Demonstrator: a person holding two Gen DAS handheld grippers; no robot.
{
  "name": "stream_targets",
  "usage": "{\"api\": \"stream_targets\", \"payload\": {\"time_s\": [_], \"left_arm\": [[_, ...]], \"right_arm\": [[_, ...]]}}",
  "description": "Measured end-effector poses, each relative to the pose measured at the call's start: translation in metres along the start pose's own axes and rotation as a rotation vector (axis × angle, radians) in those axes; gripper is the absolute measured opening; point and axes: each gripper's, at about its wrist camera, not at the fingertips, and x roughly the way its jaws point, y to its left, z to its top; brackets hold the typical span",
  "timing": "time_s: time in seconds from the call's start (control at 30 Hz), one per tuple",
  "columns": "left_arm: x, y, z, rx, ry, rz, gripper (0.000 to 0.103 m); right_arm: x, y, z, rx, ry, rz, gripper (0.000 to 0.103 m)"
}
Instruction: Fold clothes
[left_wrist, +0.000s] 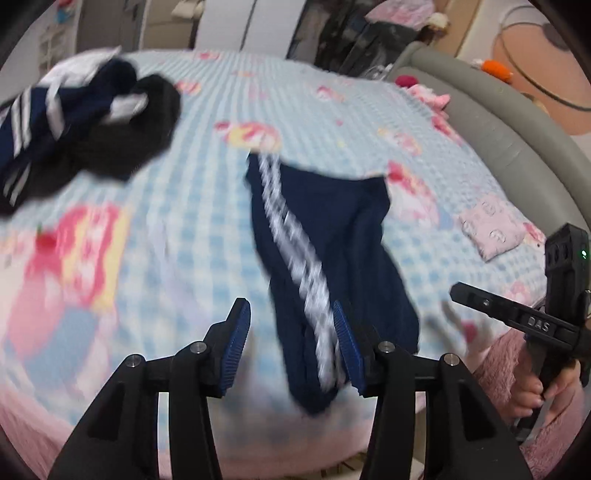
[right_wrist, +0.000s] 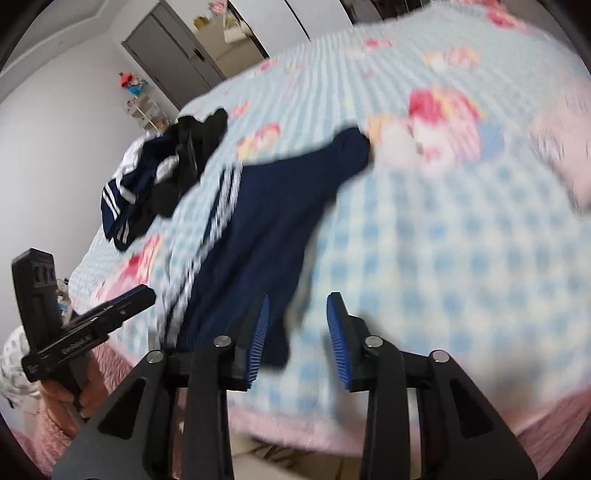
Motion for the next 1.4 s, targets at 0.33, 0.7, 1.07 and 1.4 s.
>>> {"api": "stream_targets", "payload": {"time_s": [0.33,0.7,1.07,1.4], "left_arm": [[0.08,-0.03,0.007,0.173,0.126,0.055,0.049],[0.053,0.001,-0.008,0.081,0.042,0.044,0.053],[0.065,-0.002,-0.013,0.077,0.089,0.086,0.055],[0.053,-0.028,-0.014,0.129,0.01,0.016,0.054]], "right_arm": [[0.057,0.012,0.014,-0.192,0.078,-0.16,0.034],[0.041,-0.017,0.006,-0.104,0.011,-0.133,0.036],[0.062,0.0,-0.01,-0.179,0.07,-0.219,0.036],[0.048,0.017,-0.011,-0.2,-0.003,-0.171,0.038]]}}
